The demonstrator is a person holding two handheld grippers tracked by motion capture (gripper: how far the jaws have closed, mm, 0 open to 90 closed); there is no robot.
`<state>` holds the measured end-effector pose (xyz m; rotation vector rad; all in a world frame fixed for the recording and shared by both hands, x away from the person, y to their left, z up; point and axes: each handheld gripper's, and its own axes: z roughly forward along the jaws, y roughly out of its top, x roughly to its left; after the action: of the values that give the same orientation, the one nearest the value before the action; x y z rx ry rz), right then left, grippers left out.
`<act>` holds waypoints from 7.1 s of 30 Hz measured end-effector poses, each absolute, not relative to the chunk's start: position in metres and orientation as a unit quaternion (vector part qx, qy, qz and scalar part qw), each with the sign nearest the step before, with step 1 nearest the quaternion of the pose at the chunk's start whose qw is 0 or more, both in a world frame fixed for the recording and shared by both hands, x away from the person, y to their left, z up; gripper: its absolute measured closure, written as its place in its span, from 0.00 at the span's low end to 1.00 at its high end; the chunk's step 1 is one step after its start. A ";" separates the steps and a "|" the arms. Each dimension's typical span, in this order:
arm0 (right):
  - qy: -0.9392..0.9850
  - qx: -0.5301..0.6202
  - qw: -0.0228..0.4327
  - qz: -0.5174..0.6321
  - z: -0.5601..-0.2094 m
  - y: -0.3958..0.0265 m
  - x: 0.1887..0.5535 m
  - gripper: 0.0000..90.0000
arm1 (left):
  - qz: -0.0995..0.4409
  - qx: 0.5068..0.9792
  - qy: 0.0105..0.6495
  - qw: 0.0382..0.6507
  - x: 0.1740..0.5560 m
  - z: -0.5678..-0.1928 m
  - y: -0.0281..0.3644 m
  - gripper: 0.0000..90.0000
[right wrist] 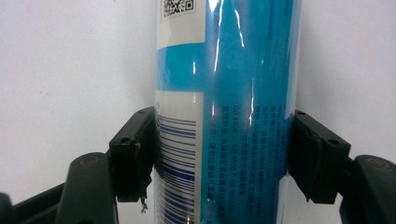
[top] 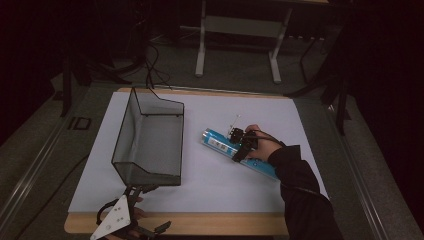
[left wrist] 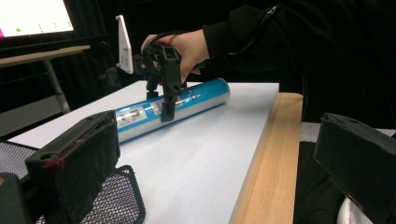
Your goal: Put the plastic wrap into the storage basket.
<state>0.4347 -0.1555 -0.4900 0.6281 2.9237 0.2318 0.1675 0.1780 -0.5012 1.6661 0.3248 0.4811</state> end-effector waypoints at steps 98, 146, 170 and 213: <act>0.858 0.454 0.014 0.241 -0.378 -0.132 0.463 0.35 | 0.209 0.736 0.140 0.629 0.169 -0.502 0.176 0.01; 0.733 0.527 -0.063 0.426 -0.394 0.018 0.478 0.35 | 0.214 0.733 0.138 0.630 0.167 -0.500 0.182 0.01; 0.741 0.562 -0.063 0.362 -0.459 0.037 0.452 0.35 | 0.210 0.733 0.134 0.632 0.167 -0.500 0.181 0.01; 0.812 0.435 0.077 0.382 -0.431 0.020 0.430 0.15 | 0.208 0.738 0.134 0.628 0.167 -0.501 0.179 0.01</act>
<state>0.4302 0.0203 -0.4306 1.3044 2.4330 1.1434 0.1670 0.1787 -0.5014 1.6911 0.3061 0.4762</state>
